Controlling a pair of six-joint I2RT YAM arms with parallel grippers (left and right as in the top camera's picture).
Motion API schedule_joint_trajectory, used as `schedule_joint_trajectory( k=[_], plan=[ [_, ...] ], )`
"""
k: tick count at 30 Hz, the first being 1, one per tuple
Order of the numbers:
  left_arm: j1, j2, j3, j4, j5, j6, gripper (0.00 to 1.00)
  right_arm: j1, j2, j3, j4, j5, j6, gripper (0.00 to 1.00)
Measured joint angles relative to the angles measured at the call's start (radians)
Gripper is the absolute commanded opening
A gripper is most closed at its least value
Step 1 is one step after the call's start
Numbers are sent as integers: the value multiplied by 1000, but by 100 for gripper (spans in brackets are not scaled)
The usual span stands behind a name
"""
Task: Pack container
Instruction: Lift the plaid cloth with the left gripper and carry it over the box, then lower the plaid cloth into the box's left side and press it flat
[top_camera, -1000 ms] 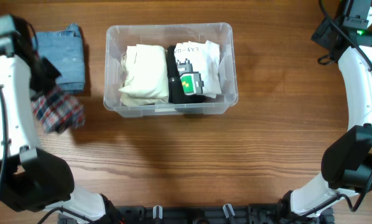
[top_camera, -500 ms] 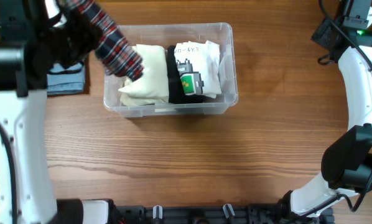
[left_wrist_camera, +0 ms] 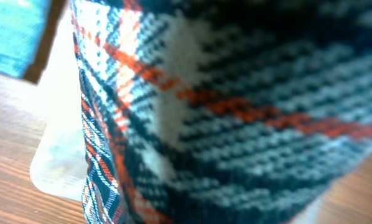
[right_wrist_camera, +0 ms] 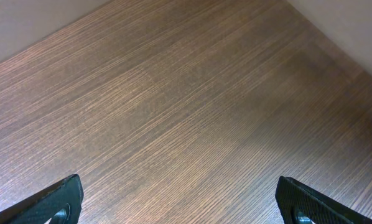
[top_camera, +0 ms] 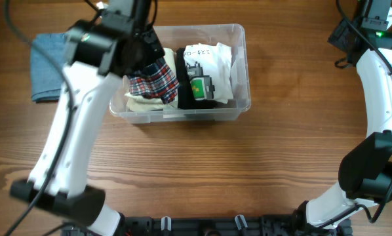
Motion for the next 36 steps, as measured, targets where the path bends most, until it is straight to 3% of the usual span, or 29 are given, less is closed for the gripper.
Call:
schedule_joint_trajectory(
  k=[13, 17, 26, 27, 28, 31, 32, 33, 34, 35, 36],
  plan=[
    [0, 282, 0, 25, -161, -17, 6, 0, 0, 0, 0, 0, 0, 100],
    [0, 309, 0, 8, -180, -16, 15, 0, 0, 0, 0, 0, 0, 100],
    [-8, 315, 0, -51, -193, 9, 17, 0, 0, 0, 0, 0, 0, 100],
    [-11, 315, 0, -52, -192, 9, 21, 0, 0, 0, 0, 0, 0, 100],
    [-16, 315, 0, -52, -193, 10, 37, 0, 0, 0, 0, 0, 0, 100],
    [-31, 315, 0, -52, -193, 19, 36, 0, 0, 0, 0, 0, 0, 100],
    [-34, 315, 0, -52, -193, 18, 44, 0, 0, 0, 0, 0, 0, 100],
    [-37, 315, 0, -52, -193, 20, 75, 0, 0, 0, 0, 0, 0, 99],
    [-38, 315, 0, -52, -193, 24, 89, 0, 0, 0, 0, 0, 0, 100],
    [-39, 315, 0, -52, -193, 26, 99, 0, 0, 0, 0, 0, 0, 100],
    [-39, 315, 0, -52, -193, 24, 99, 0, 0, 0, 0, 0, 0, 100]
  ],
)
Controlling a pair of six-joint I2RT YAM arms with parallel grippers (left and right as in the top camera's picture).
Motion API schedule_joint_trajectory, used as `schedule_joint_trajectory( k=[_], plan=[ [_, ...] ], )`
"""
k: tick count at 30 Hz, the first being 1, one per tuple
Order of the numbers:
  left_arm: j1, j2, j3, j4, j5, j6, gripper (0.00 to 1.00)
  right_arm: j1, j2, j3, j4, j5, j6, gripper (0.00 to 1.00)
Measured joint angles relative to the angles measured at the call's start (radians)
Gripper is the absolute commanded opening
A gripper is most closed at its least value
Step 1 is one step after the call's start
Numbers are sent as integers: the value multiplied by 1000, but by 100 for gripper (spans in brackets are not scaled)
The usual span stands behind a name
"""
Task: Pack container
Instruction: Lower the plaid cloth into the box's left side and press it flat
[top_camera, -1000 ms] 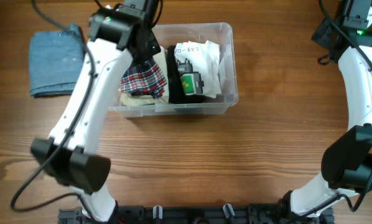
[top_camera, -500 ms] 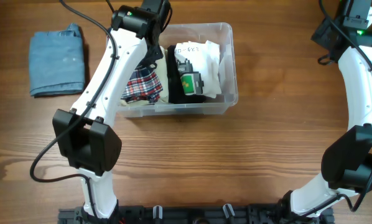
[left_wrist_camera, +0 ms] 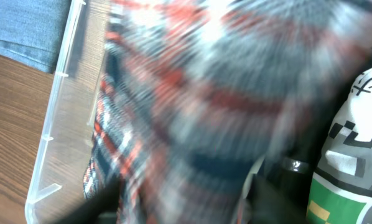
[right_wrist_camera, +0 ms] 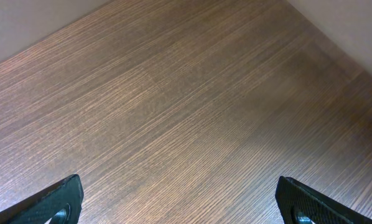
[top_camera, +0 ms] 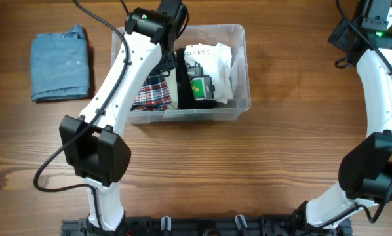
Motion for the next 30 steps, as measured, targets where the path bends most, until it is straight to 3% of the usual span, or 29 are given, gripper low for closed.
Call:
schedule_joint_trajectory(
  k=[9, 14, 17, 20, 24, 30],
  plan=[
    [0, 0, 0, 35, 0, 0, 98, 0, 0, 0, 0, -1, 0, 100],
    [0, 0, 0, 93, 33, 5, 58, 0, 0, 0, 0, -5, 0, 100],
    [0, 0, 0, 101, 125, 3, 28, 0, 0, 0, 0, -7, 0, 100],
    [0, 0, 0, 107, 186, -5, 11, 0, 0, 0, 0, -7, 0, 100],
    [0, 7, -5, 108, 209, -6, 18, 0, 0, 0, 0, -8, 0, 100],
    [0, 111, -16, 105, 219, -8, 17, 0, 0, 0, 0, -9, 0, 100]
  ],
)
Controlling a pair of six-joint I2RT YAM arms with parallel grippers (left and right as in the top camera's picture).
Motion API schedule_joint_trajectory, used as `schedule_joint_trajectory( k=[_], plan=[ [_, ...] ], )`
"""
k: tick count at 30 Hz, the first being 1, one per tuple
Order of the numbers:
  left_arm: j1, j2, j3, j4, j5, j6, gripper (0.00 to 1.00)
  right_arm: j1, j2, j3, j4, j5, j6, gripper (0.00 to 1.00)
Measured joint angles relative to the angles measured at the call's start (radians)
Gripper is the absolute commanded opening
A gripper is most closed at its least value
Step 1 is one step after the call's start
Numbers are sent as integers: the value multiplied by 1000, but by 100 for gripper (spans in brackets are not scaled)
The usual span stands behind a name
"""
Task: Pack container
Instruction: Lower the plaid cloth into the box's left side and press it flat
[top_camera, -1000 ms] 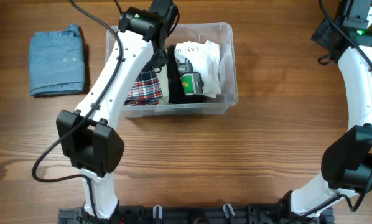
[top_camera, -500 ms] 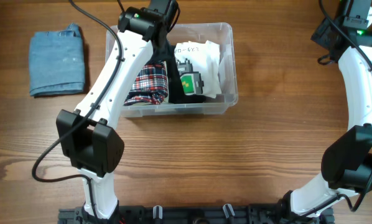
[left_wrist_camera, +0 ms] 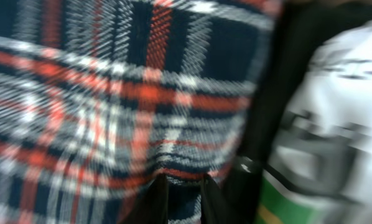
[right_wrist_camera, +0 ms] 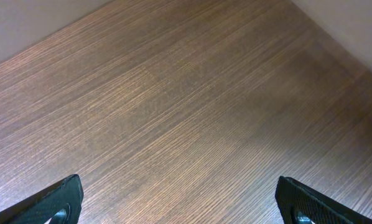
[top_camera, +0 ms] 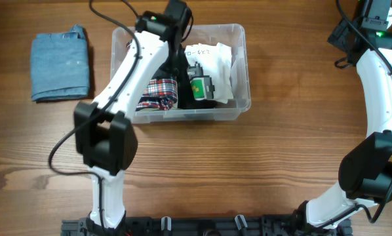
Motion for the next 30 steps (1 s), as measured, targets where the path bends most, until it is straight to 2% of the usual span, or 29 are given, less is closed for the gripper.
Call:
schedule_joint_trajectory(
  k=[3, 5, 7, 11, 21, 26, 30],
  plan=[
    [0, 45, -2, -2, 0, 0, 10, 0, 0, 0, 0, -2, 0, 100],
    [-1, 44, -2, -2, -1, 0, 9, 0, 0, 0, 0, -3, 0, 100],
    [0, 44, -2, -3, -1, 3, 13, 0, 0, 0, 0, -3, 0, 100],
    [0, 33, 0, -2, -3, 18, 28, 0, 0, 0, 0, -3, 0, 100],
    [51, -127, 15, 85, -39, 23, 27, 0, 0, 0, 0, -6, 0, 100],
    [68, -95, 19, 96, -32, 26, 36, 0, 0, 0, 0, -6, 0, 100],
    [66, -13, 18, 85, -15, 26, 36, 0, 0, 0, 0, -6, 0, 100]
  ],
)
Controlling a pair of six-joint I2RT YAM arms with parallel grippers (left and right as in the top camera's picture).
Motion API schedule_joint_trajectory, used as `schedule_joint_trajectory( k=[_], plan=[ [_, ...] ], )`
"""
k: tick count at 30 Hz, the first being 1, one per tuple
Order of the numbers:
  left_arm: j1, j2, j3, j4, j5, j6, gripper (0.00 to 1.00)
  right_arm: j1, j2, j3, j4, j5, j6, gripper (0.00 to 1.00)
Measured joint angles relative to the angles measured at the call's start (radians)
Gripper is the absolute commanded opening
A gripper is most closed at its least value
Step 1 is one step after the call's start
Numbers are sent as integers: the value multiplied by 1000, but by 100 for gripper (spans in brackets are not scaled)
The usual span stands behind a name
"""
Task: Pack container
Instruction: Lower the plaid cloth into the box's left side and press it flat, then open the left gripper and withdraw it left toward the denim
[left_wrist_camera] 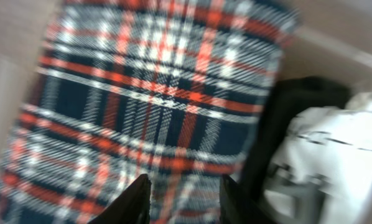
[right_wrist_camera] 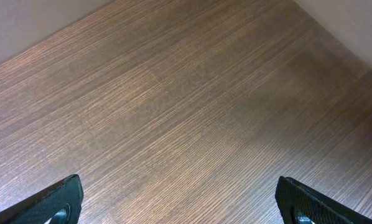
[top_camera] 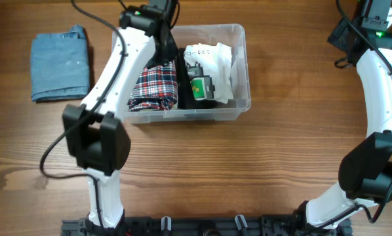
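Observation:
A clear plastic container (top_camera: 246,65) stands at the table's back centre. A folded red, navy and white plaid cloth (top_camera: 153,85) lies in its left half, filling the left wrist view (left_wrist_camera: 161,106). Black and white clothing with a green tag (top_camera: 206,77) fills the right half. My left gripper (left_wrist_camera: 185,202) hangs just above the plaid cloth, open, with nothing between its fingers. My right gripper (right_wrist_camera: 183,205) is open over bare wood at the far right.
A folded blue denim cloth (top_camera: 59,62) lies on the table to the left of the container. The left arm (top_camera: 111,72) reaches across the container's left wall. The right arm (top_camera: 383,85) curves along the table's right edge.
My left gripper's jaws stand wider apart and farther from the plaid cloth than before. The cloth now lies flat in the container's left half. The right arm is unchanged.
My left gripper held the plaid cloth over the container's left side. Then it was down inside the container with the cloth, then close against it with narrow jaws. Now the cloth rests in the container and the gripper is open above it. The right arm stayed still.

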Motion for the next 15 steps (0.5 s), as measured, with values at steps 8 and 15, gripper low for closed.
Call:
schedule_joint_trajectory(
  k=[8, 15],
  plan=[
    [2, 55, 2, -12, 0, 8, 40, 0, 0, 0, 0, 0, 0, 100],
    [58, -53, 2, -19, 13, 56, 66, 0, 0, 0, 0, 0, 0, 100]
  ],
)
